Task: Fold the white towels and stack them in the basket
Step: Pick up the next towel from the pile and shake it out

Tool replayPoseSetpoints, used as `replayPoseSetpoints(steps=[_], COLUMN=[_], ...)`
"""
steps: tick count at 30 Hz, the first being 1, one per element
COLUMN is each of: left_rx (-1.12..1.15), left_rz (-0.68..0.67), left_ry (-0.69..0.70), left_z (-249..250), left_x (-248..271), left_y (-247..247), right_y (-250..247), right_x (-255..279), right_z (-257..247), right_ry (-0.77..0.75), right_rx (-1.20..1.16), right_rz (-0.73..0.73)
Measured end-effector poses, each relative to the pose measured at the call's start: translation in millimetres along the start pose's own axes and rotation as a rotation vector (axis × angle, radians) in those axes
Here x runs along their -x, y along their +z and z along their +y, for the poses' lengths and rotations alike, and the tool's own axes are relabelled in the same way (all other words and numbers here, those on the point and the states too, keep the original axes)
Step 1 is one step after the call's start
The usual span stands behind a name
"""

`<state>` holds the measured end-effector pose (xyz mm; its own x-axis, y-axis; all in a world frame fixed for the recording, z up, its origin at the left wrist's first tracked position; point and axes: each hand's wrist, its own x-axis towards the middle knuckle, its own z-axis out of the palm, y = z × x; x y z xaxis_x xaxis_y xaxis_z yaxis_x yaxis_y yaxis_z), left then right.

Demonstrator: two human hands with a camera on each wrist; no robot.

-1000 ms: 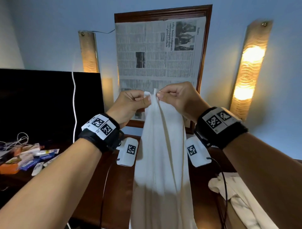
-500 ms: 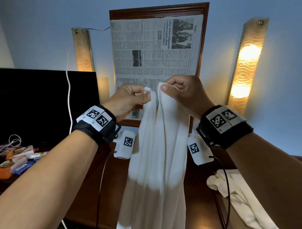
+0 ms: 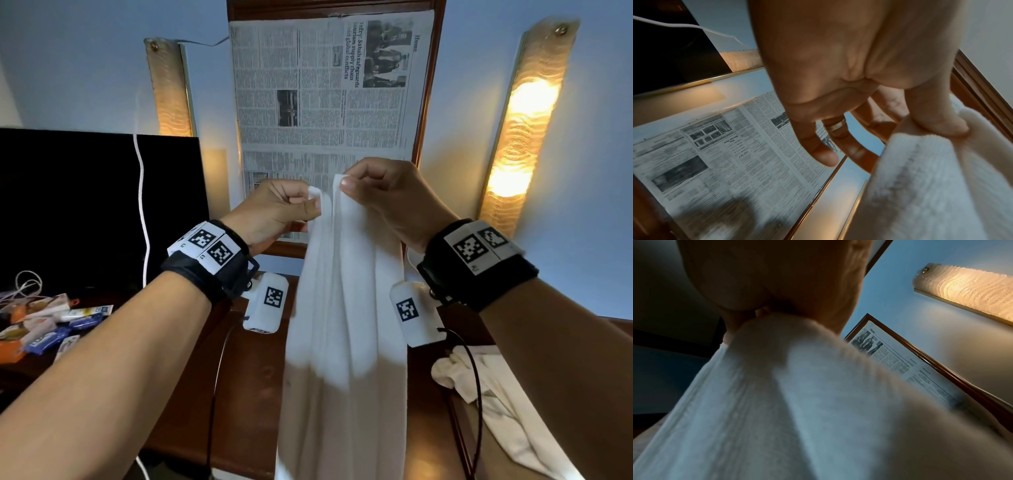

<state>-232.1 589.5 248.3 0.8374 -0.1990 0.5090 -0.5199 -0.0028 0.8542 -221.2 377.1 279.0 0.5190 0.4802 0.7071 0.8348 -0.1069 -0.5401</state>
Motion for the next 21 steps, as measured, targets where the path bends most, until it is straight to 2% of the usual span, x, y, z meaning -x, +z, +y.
replayPoseSetpoints(steps=[7, 14, 18, 21], left_rx=[0.042, -0.042, -0.084, -0.052], left_rz=[-0.011, 0.011, 0.035, 0.108], left_ry=[0.006, 0.015, -0.008, -0.049], left_z=[-2.6, -10.5, -19.8, -28.1], left_x=[-4.9, -12.1, -10.0, 3.1], left_y=[15.5, 15.7, 9.2, 15.5], right_y=[2.6, 10.7, 18.4, 23.8], right_x=[11.2, 26.6, 29.2, 29.5], right_z=[3.0, 7.7, 13.0, 20.8], right_ry=[0.068, 0.295, 0.325, 0.325], right_rx=[-0.14, -0.219, -0.202, -0.194], right_rz=[-0.035, -0.231, -0.181, -0.103])
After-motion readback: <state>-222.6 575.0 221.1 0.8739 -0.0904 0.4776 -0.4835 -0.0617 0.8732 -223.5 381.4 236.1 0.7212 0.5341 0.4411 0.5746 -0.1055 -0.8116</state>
